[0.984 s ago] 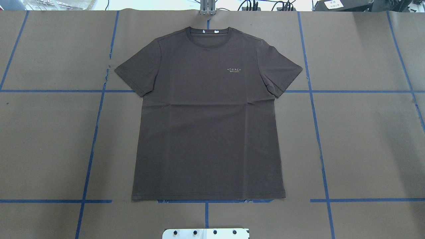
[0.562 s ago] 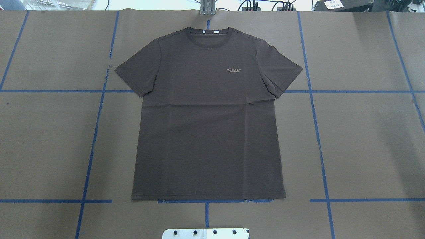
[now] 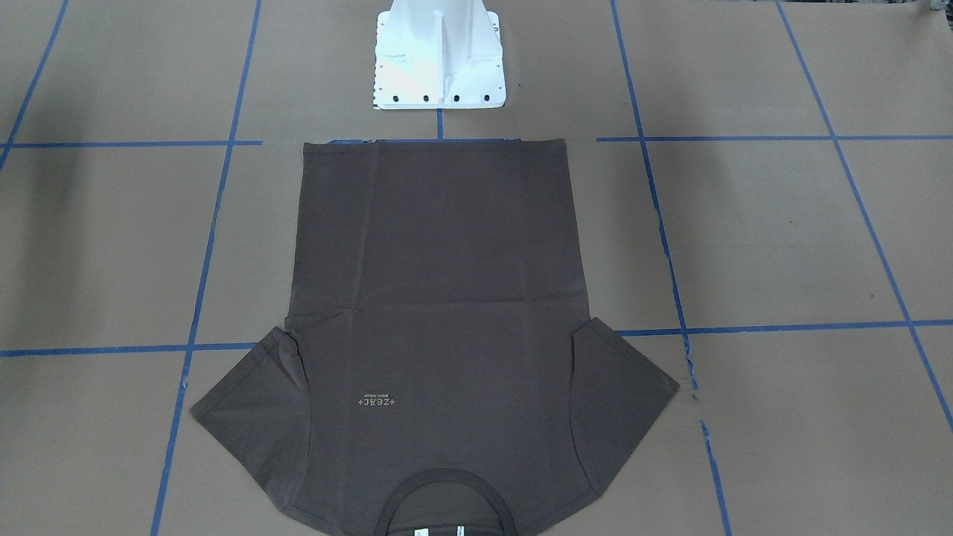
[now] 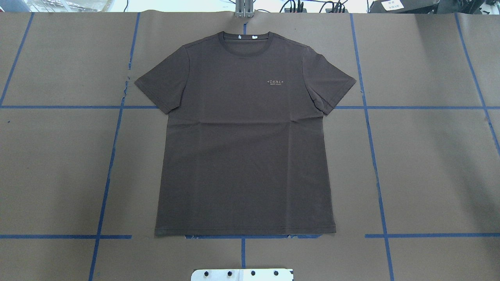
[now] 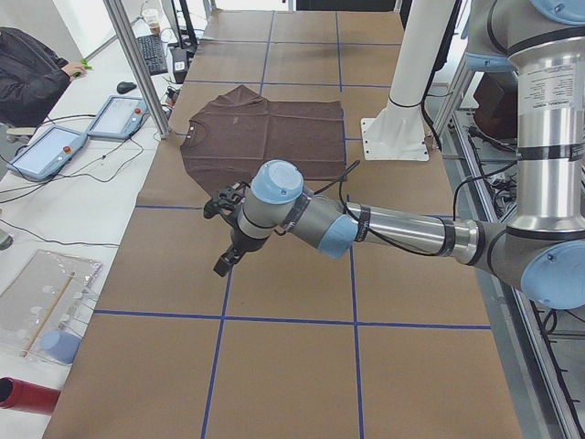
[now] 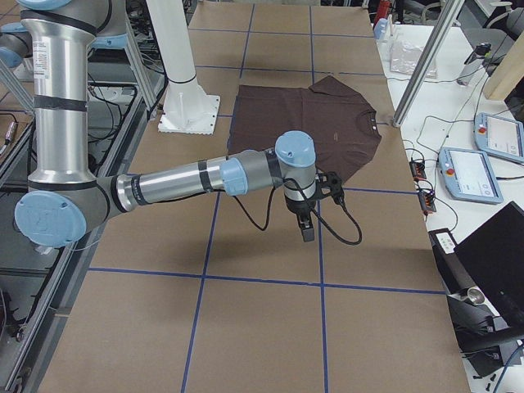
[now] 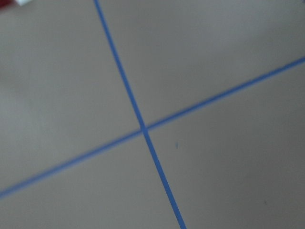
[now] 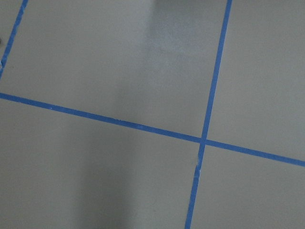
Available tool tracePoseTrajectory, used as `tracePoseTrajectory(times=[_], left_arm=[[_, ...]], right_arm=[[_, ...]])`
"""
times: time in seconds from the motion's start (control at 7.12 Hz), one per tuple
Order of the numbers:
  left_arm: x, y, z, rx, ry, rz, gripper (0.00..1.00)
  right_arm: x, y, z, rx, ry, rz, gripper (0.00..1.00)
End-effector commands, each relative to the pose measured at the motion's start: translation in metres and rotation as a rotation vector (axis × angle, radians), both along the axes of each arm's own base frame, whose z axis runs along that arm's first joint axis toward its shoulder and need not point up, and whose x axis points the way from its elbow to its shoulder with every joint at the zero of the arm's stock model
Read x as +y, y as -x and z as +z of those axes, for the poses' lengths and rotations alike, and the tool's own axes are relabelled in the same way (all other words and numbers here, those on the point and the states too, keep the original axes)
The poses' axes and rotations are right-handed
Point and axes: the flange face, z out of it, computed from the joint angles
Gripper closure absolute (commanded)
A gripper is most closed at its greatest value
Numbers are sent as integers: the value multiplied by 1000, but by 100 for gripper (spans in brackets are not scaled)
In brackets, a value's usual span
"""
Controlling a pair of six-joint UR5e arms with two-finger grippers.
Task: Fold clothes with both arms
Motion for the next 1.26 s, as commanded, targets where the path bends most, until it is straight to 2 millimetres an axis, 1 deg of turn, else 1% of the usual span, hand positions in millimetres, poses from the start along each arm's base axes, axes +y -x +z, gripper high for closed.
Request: tracePoseTrajectory(times=[0.0, 0.14, 0.28, 0.42, 0.56, 0.7, 0.84, 0.98, 1.12], left_arm=[[-44, -1, -19, 41, -93, -37, 0], [-43, -3, -22, 51, -102, -40, 0], [-42, -5, -23, 63, -106, -27, 0], [-41, -6, -24, 68, -107, -22, 0], [-41, -7, -23, 67, -106, -22, 0], [-41, -7, -23, 68, -106, -21, 0], [-41, -7, -23, 68, -106, -21, 0], [-41, -7, -22, 68, -104, -19, 0], [-41, -7, -22, 68, -104, -19, 0]], right_arm=[[-33, 7, -32, -65, -44, -10, 0], [-50, 24, -55, -80, -63, 1, 0], [-73, 64, -76, -134, -15, 61, 0], [-89, 110, -82, -197, -1, 119, 0], [-110, 165, -86, -233, -4, 179, 0], [-132, 230, -92, -241, -2, 230, 3], [-150, 293, -105, -236, 22, 287, 12], [-153, 345, -112, -219, 44, 330, 23], [-146, 368, -107, -205, 36, 326, 27]])
